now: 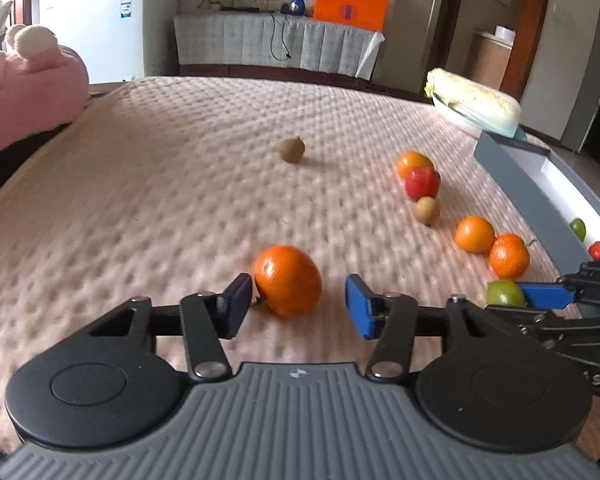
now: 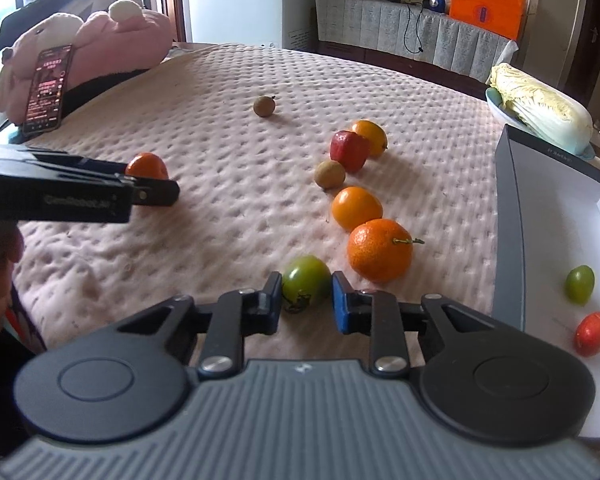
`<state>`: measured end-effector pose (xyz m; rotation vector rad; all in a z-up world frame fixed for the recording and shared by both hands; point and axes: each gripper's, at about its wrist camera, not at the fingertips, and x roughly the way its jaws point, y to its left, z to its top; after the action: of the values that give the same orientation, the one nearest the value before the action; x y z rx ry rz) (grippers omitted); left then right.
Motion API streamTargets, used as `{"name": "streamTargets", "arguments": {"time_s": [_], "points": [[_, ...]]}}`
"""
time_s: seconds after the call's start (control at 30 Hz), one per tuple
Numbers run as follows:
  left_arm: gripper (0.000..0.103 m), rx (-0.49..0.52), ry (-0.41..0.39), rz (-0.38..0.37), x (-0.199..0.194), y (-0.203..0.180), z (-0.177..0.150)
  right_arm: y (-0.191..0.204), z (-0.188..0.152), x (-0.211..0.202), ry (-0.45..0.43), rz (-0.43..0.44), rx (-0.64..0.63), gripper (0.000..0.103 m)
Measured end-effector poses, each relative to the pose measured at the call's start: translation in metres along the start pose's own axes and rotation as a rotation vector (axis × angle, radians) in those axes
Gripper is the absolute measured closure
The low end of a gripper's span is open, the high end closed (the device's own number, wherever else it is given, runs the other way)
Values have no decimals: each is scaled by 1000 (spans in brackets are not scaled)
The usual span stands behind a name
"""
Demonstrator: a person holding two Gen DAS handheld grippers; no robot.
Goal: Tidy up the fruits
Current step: 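Grasp an orange with the left tool while the right tool grasps a green tomato, then carry the orange with the left tool while the right tool carries the green tomato into the box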
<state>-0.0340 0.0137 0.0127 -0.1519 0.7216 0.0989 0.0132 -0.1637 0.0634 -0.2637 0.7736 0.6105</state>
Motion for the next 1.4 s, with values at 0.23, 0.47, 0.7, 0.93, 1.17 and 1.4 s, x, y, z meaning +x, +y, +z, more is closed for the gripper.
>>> {"name": "streamTargets", "arguments": {"time_s": [0.23, 0.47, 0.7, 0.93, 1.17, 1.4], "points": [[62, -26, -7, -17, 6, 2, 1, -8, 1, -10, -20, 13, 32, 74], [63, -14, -63, -72, -12, -7, 4, -12, 3, -23, -50, 25, 54, 74], [63, 11, -84, -96, -17, -24, 7, -19, 6, -33, -78, 24, 77, 74], [63, 29, -112, -110, -23, -42, 11, -24, 6, -43, -110, 13, 90, 74], [63, 56, -118, -135, -24, -64, 14, -35, 5, -53, -139, -8, 116, 74], [63, 77, -128, -159, -24, -82, 16, -46, 2, -62, -159, -22, 140, 74]]}}
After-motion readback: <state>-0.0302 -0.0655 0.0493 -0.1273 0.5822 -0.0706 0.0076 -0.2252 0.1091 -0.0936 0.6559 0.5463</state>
